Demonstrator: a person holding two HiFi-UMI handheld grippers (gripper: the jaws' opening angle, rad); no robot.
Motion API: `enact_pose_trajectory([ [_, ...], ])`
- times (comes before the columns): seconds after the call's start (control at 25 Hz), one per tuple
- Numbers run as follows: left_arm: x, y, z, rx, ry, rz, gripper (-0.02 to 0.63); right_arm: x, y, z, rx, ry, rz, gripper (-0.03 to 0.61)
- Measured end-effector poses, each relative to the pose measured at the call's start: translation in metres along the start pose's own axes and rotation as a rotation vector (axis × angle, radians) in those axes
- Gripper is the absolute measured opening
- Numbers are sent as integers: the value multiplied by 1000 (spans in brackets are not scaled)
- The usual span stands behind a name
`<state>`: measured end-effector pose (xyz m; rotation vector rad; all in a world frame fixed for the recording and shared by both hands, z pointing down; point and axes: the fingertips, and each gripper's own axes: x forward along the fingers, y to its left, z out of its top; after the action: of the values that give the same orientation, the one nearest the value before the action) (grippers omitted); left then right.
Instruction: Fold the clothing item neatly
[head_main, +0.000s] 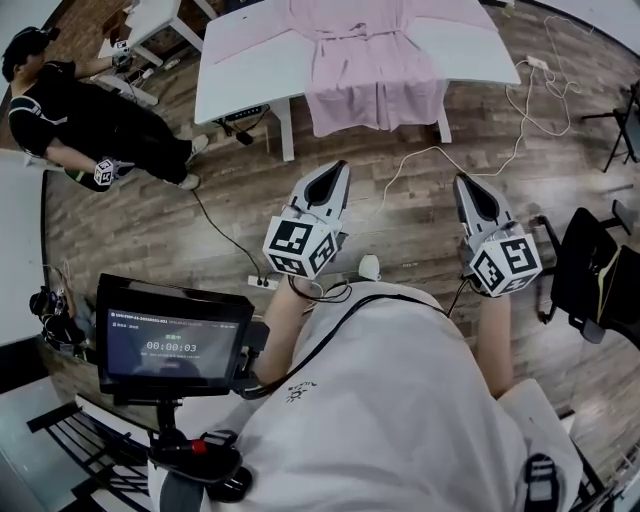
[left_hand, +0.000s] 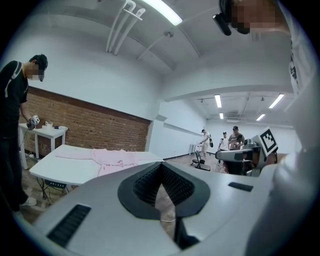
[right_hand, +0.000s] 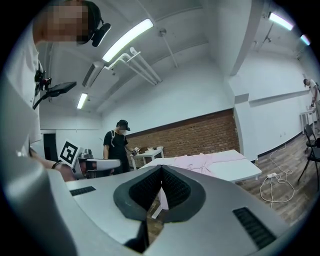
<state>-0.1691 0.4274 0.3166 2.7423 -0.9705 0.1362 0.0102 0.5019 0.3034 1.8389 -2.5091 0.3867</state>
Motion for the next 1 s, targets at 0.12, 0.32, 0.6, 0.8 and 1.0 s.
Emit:
enact_pose_trajectory([
  [0.12, 19, 20, 11, 7, -5, -13, 3, 27, -7, 9, -3, -7, -5, 3],
  [0.32, 20, 15, 17, 24, -16, -20, 3, 25, -5, 17, -11, -35, 0, 3],
  [0.6, 71, 64, 8, -14, 20, 4, 3, 90, -45, 18, 4, -8, 6, 3],
  [0.8, 83, 64, 19, -12, 8, 42, 3, 102, -61, 28, 3, 0, 46, 3],
  [1.0, 131, 91, 33, -19, 5, 101, 3, 149, -102, 44, 3, 8, 83, 3],
])
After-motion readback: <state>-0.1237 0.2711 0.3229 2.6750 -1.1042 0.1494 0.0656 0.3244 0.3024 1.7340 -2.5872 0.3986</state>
